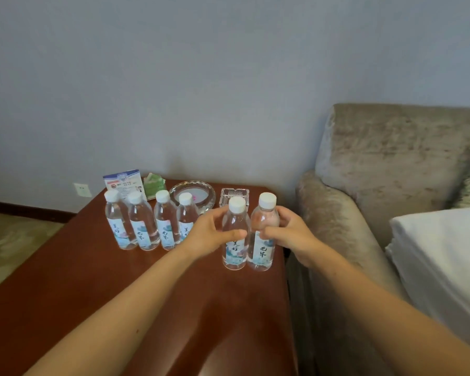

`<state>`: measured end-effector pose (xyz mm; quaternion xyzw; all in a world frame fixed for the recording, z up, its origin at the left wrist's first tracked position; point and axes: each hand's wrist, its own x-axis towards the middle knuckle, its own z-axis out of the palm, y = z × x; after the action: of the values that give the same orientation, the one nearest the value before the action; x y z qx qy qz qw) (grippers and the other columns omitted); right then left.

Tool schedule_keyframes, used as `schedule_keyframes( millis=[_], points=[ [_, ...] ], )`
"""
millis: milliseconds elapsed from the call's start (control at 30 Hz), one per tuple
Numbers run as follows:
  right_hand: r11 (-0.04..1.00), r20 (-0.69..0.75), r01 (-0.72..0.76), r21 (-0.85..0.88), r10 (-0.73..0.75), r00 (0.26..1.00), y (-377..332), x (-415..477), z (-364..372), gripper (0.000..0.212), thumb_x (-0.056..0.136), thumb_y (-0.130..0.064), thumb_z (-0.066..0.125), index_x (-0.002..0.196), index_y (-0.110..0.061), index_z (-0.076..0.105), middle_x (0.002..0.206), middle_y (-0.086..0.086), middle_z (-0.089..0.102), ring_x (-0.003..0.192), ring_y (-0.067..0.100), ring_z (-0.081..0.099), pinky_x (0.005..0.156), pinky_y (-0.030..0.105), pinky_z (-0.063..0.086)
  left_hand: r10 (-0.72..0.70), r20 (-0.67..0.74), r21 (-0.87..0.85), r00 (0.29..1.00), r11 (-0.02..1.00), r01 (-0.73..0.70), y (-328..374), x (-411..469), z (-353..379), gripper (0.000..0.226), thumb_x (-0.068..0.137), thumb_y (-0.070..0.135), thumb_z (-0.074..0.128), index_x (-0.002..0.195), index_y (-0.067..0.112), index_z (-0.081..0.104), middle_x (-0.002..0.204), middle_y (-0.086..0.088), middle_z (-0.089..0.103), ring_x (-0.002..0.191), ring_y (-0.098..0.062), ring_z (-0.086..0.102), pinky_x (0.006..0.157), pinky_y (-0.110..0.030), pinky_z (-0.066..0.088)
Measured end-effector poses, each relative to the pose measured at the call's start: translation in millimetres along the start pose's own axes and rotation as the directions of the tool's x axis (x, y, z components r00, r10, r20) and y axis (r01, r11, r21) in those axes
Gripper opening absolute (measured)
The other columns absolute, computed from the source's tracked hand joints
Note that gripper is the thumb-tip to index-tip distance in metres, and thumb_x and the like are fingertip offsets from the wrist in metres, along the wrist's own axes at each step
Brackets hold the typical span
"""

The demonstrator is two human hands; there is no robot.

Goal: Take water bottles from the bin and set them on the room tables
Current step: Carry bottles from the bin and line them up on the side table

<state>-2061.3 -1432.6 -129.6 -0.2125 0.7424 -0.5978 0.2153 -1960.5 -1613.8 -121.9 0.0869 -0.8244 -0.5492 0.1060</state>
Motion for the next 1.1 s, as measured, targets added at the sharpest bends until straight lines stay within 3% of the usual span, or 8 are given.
schedule_keyframes(
  millis=[233,400,500,633,867,1100],
  points=[
    [0.993,-0.036,0.118,0.002,-0.117,0.992,36.5,49.8,16.4,0.041,0.079,0.003,0.068,0.114,-0.018,0.067,0.106,0.004,0.075,0.102,0.021,0.071,0.091,0.041,0.057,0.113,-0.088,-0.001,0.990,0.994,-0.114,-55.7,38.4,-2.1,0.043,0.080,0.012,0.079,0.119,0.020,0.063,0.101,0.012,0.070,0.079,0.016,0.064,0.068,-0.004,0.047],
    [0.993,-0.068,0.110,0.031,-0.108,0.992,44.5,65.6,25.1,0.038,0.080,0.000,0.066,0.116,-0.015,0.067,0.110,0.009,0.074,0.103,0.025,0.071,0.095,0.049,0.055,0.107,-0.119,0.012,0.987,0.994,-0.107,-65.8,49.8,-1.8,0.052,0.080,0.018,0.080,0.129,0.018,0.061,0.116,0.004,0.070,0.099,-0.005,0.065,0.087,-0.021,0.054],
    [0.995,-0.077,0.094,0.041,-0.090,0.993,50.2,68.2,27.4,0.037,0.080,-0.001,0.067,0.114,-0.017,0.068,0.108,0.008,0.074,0.102,0.024,0.071,0.094,0.048,0.055,0.097,-0.133,0.024,0.986,0.995,-0.095,-69.7,50.8,3.2,0.055,0.083,0.018,0.076,0.134,0.018,0.056,0.116,0.008,0.063,0.102,-0.007,0.059,0.080,-0.015,0.046],
    [0.996,-0.073,0.079,0.041,-0.076,0.994,54.5,71.4,28.0,0.033,0.080,-0.001,0.068,0.110,-0.015,0.069,0.107,0.010,0.074,0.101,0.023,0.070,0.092,0.045,0.054,0.097,-0.151,0.009,0.984,0.995,-0.097,-79.0,54.6,9.1,0.046,0.084,0.017,0.075,0.127,0.021,0.059,0.108,0.010,0.064,0.096,-0.005,0.061,0.073,-0.009,0.047],
    [0.998,-0.058,0.052,0.035,-0.050,0.997,69.4,80.5,32.0,0.036,0.079,-0.004,0.070,0.113,-0.015,0.067,0.107,0.007,0.074,0.100,0.022,0.071,0.095,0.049,0.054,0.083,-0.244,-0.018,0.966,0.996,-0.090,-90.2,57.4,18.9,0.065,0.084,0.016,0.075,0.142,0.017,0.047,0.128,0.002,0.058,0.118,-0.017,0.056,0.098,-0.029,0.047],
    [0.998,0.046,0.054,0.040,-0.055,0.997,74.0,80.0,29.8,0.044,0.081,-0.001,0.068,0.121,-0.017,0.061,0.114,0.004,0.073,0.109,0.021,0.068,0.097,0.044,0.054,0.044,-0.286,-0.072,0.957,0.995,-0.067,-101.8,54.9,19.0,0.068,0.083,0.020,0.077,0.139,0.012,0.040,0.136,-0.006,0.054,0.119,-0.019,0.054,0.099,-0.033,0.048]
  ],
)
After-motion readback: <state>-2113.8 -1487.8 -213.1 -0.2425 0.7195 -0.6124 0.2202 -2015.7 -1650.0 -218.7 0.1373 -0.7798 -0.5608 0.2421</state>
